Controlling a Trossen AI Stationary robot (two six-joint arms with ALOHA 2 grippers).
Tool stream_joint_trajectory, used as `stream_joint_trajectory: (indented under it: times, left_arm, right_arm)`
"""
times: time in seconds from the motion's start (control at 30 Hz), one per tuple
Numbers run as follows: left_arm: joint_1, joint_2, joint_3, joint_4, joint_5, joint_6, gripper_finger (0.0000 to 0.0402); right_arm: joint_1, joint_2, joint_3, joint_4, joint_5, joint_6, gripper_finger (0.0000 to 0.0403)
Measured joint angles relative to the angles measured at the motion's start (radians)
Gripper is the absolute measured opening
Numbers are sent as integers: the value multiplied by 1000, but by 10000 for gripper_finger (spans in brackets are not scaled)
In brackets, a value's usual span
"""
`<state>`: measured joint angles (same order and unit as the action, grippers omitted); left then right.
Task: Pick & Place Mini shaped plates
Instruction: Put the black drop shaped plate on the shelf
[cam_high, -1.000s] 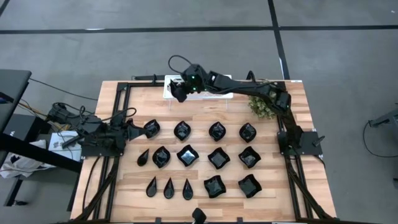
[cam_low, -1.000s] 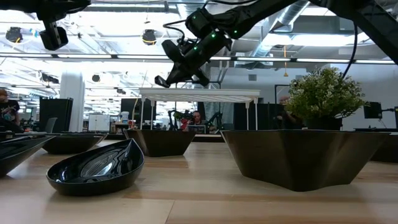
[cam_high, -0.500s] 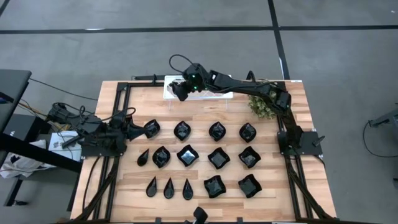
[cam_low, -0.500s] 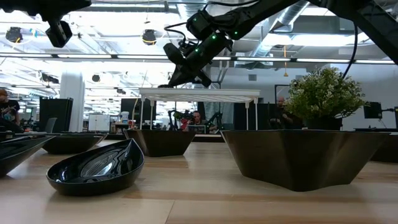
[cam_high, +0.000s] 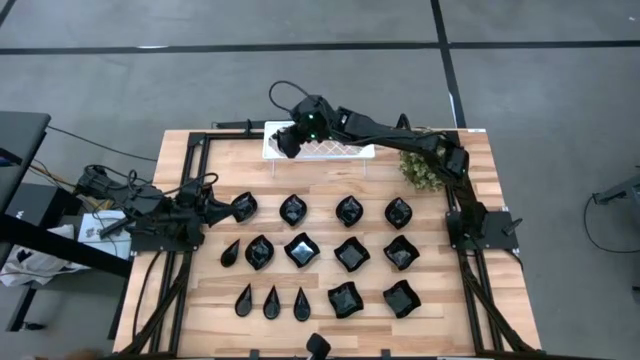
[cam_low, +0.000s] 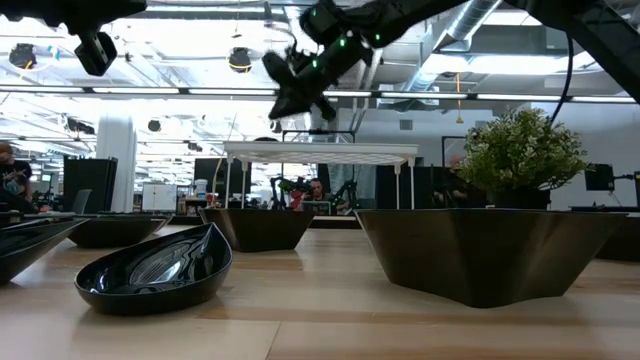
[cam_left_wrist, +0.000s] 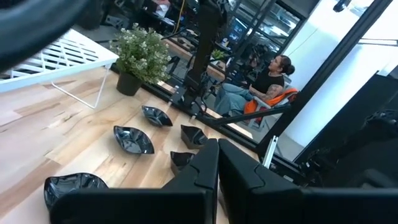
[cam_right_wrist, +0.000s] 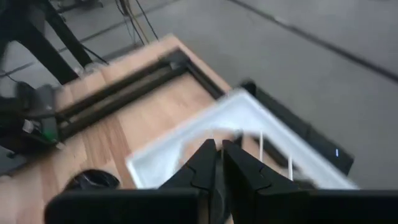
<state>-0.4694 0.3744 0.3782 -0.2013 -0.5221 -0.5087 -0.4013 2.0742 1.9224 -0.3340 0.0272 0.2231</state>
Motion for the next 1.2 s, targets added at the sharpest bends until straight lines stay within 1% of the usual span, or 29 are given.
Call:
stream_joint_trajectory:
  times: [0.1, 0.2, 0.3, 0.47, 0.53, 0.63, 0.7, 0.8, 0.97, 1.07, 1.13, 1.2]
  left_arm:
    - [0, 0, 0, 0, 28, 0, 11]
    - [0, 0, 0, 0, 56, -1, 11]
    - [0, 0, 0, 0, 60, -2, 11]
    - [0, 0, 0, -1, 60, -4, 11]
    - [0, 0, 0, -1, 60, -4, 11]
    - [0, 0, 0, -1, 60, -4, 11]
    - [0, 0, 0, -2, 60, -16, 11]
    - [0, 0, 0, -2, 60, -27, 11]
    - [0, 1, 0, -3, 60, -27, 11]
    - [0, 8, -1, -3, 60, -27, 11]
    - [0, 18, -2, -2, 60, -27, 11]
    - [0, 24, -2, -6, 60, -27, 11]
  right_arm:
    - [12, -2, 64, -43, 3, -46, 16]
    - [30, -1, 149, -132, 3, -101, 6]
    - [56, -3, 224, -229, 2, -137, 2]
    - [113, -3, 285, -396, 3, -152, 1]
    - [137, -3, 286, -458, 28, -148, 1]
    - [169, -1, 283, -533, 114, -155, 1]
    - [184, -1, 274, -554, 159, -154, 1]
    - [196, 1, 264, -565, 191, -161, 1]
    - [166, 9, 266, -526, 242, -208, 1]
    - [131, 39, 266, -472, 227, -231, 0]
    - [107, 50, 263, -475, 175, -234, 0]
    - [91, 71, 268, -434, 109, -233, 0]
